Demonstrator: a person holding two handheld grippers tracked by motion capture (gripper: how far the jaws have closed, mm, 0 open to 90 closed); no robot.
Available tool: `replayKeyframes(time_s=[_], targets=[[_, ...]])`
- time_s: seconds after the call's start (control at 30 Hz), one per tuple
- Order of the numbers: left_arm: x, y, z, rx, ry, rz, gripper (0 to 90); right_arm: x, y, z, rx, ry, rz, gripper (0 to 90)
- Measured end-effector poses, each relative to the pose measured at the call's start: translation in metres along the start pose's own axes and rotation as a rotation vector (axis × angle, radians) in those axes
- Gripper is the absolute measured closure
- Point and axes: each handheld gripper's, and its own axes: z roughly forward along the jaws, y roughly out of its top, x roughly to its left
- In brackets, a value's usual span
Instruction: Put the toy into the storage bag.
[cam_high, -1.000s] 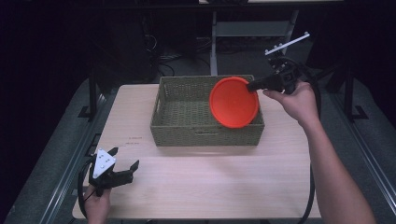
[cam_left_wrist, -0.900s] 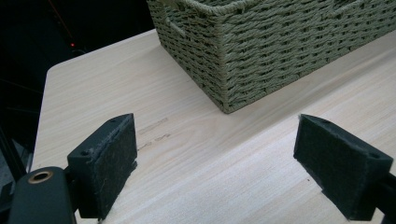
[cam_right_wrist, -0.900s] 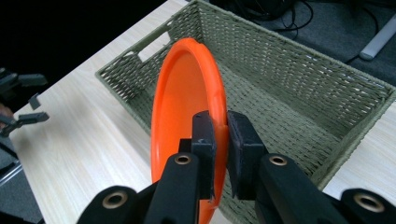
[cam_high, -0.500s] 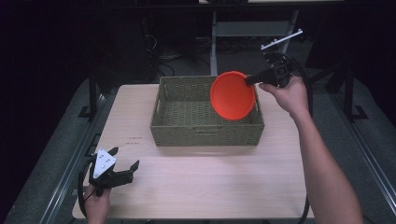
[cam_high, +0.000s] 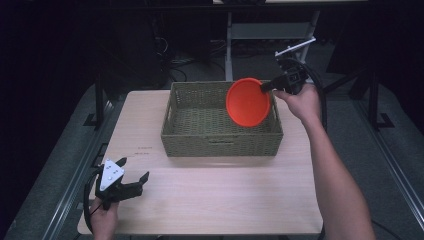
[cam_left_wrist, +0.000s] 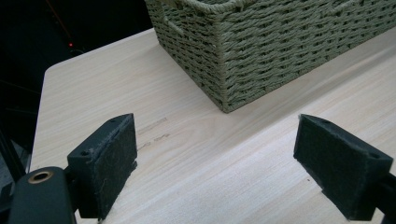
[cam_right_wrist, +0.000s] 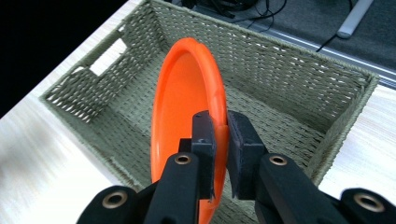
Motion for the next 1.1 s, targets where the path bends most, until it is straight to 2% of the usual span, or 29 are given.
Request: replayKeyframes(time_s=[0.07,0.17,0.33,0.5,0.93,1.1], targets=[[0.001,0.0,0.0,0.002,0.001,0.003,12.8,0.0,0.0,0.002,-0.004,-0.003,0.0,81.9],[0.002,-0.001,-0.001,-0.003,0.006,-0.004,12.8,-0.003,-0.004,0.009,-0.018,0.024,0.03,82.0],[0.002,-0.001,-0.001,-0.001,0.007,-0.002,12.8,-0.009,-0.009,0.021,-0.007,0.008,0.051,81.9],[-0.001,0.0,0.0,0.002,0.0,0.006,12.8,-0.009,-0.01,0.033,0.011,-0.017,0.05,81.9],[0.0,0.0,0.0,0.008,0.005,0.008,12.8,-0.008,-0.013,0.055,0.028,-0.001,0.062,81.9],[0.002,-0.001,0.0,0.002,0.011,-0.007,12.8,-0.005,-0.013,0.065,0.038,0.011,0.051,81.9]])
